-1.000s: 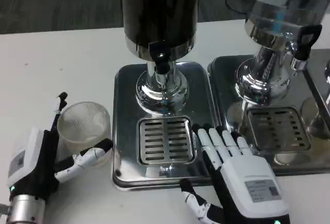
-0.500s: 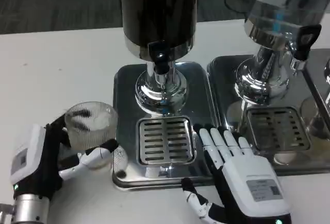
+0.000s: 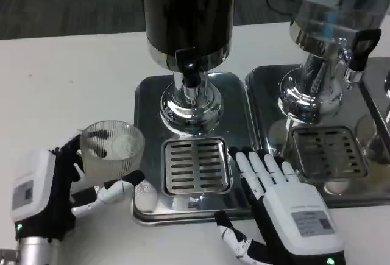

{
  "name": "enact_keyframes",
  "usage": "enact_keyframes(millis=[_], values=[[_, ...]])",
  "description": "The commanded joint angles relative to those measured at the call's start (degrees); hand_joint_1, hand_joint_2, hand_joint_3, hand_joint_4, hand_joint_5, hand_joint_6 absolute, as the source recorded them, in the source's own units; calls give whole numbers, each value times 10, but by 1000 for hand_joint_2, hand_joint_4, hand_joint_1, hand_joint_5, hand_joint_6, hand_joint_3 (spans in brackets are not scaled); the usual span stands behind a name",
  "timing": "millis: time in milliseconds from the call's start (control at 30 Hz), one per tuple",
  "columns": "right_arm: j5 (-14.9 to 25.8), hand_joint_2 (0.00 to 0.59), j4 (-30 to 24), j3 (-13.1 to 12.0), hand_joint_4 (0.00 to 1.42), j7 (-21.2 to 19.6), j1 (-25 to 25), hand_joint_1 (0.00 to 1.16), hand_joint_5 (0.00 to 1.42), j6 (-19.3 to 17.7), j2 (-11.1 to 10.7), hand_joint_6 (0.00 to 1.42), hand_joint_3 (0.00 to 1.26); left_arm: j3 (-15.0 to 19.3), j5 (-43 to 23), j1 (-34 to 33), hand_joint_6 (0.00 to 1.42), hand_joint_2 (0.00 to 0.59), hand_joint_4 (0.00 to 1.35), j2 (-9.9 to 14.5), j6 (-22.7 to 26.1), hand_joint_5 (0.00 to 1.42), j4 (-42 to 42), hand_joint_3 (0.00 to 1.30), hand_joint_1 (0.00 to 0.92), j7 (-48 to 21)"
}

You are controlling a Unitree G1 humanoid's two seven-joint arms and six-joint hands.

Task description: Grasp the cup under the faucet to collect the drink, then remove the cup.

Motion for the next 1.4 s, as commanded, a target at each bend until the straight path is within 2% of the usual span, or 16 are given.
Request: enact_keyframes(millis=[33, 133, 200, 400, 633, 867, 1000, 1267, 1400], values=[[4, 393, 4, -1, 0, 1, -5, 266, 0, -2, -2, 0, 0, 2, 11, 4, 999, 150, 681, 5, -10, 927, -48, 530, 458, 30], [23, 393, 12, -8, 0, 7, -8, 266, 0, -4, -1, 0, 0, 3, 11, 5, 1000, 147, 681, 1, -11, 927, -80, 532, 456, 21], [34, 393, 17, -10, 0, 9, -11, 266, 0, -5, 0, 0, 0, -8, 18, -5, 999, 145, 681, -5, -11, 927, -87, 532, 456, 8], [25, 393, 15, -8, 0, -4, -7, 266, 0, 1, 3, 0, 0, -51, 47, -29, 994, 139, 681, -25, -2, 909, -76, 520, 460, -6], [21, 393, 8, -9, 0, -4, -1, 266, 0, 6, 10, 0, 0, -95, 70, -93, 970, 132, 656, -51, 22, 890, 23, 514, 456, 1], [15, 393, -1, -8, 0, -7, 10, 266, 0, 12, 14, 0, 0, -129, 77, -130, 938, 123, 636, -52, 27, 869, 92, 494, 447, 18], [17, 393, -2, -9, 0, -4, 11, 266, 0, 14, 13, 0, 0, -150, 81, -133, 858, 93, 604, -53, 35, 833, 110, 481, 412, 33], [22, 393, -7, -13, 0, 1, 14, 266, 0, 13, 8, 0, 0, -174, 79, -130, 748, 105, 539, -57, 56, 753, 120, 431, 319, 48], [24, 393, -8, -16, 0, 2, 13, 266, 0, 15, 9, 0, 0, -175, 68, -140, 714, 109, 521, -61, 65, 730, 122, 407, 273, 38]])
